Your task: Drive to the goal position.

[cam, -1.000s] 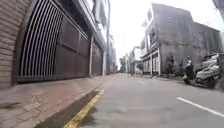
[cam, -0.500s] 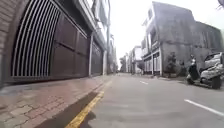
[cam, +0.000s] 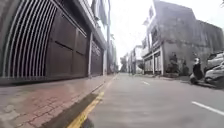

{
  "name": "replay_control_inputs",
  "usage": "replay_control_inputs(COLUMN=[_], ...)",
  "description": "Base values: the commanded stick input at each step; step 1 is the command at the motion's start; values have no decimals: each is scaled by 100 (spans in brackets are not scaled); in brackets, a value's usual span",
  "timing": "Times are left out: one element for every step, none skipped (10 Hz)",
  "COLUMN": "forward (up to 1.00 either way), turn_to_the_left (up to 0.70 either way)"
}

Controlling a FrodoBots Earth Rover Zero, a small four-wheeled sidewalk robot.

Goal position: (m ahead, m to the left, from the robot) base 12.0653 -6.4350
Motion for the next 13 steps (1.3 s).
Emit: replay_control_inputs(forward=[50, 50, 50, 50, 50, 50, 50, 50, 50, 50, 50, 50, 50], turn_to_the_left=[0, 0, 0, 0, 0, 0, 0, 0, 0, 0, 0, 0, 0])
